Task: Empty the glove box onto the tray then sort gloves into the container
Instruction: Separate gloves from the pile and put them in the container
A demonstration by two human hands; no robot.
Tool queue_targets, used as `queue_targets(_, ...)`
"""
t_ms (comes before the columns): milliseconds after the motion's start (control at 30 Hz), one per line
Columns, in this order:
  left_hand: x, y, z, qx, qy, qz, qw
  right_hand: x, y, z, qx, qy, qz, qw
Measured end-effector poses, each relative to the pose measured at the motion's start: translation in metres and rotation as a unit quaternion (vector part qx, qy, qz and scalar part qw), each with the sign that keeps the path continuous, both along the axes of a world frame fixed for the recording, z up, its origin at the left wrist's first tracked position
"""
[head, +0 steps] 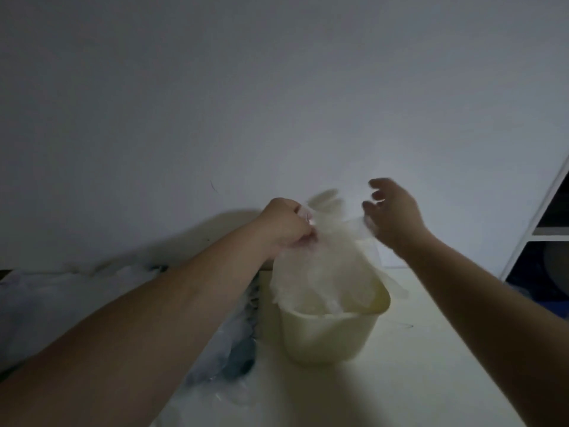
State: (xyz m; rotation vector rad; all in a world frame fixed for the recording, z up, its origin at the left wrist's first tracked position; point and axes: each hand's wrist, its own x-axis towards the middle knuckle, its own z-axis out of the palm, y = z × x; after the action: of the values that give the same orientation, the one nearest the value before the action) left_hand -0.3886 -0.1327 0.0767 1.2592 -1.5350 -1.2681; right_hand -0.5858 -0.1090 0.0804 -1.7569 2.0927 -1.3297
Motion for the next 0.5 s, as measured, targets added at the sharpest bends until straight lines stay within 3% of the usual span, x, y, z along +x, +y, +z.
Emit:
queue_targets(100, -0.011, -0.01, -0.008, -0.041, -0.13, 0.001, 0.991, -0.01, 0.018, 0.021, -0.053, -0.037, 0.013, 0.998)
queue_targets(200, -0.021, -0.018, -0.014, -0.073, -0.217, 0.035, 0.973, 0.016, 0.038, 0.03, 0.023, 0.009, 0.134, 0.991)
queue_targets(267, -0.024, -0.02, -0.014, -0.062, -0.212, 0.049, 0.974, 0.045, 0.047, 0.021, 0.154, 0.046, 0.206, 0.965)
queue_targets(333, -0.02, -0.02, -0.016, -0.051, -0.154, 0.069, 0.984, 0.067, 0.045, 0.006, 0.267, 0.1, 0.224, 0.932)
queue_targets(400, -0.008, -0.018, -0.016, -0.075, -0.091, 0.119, 0.986, 0.08, 0.035, -0.01, 0.321, 0.128, 0.213, 0.914)
queue_targets(500, 0.02, -0.002, -0.007, -0.141, -0.064, 0.16, 0.975, 0.092, 0.016, -0.032, 0.361, 0.184, 0.207, 0.89)
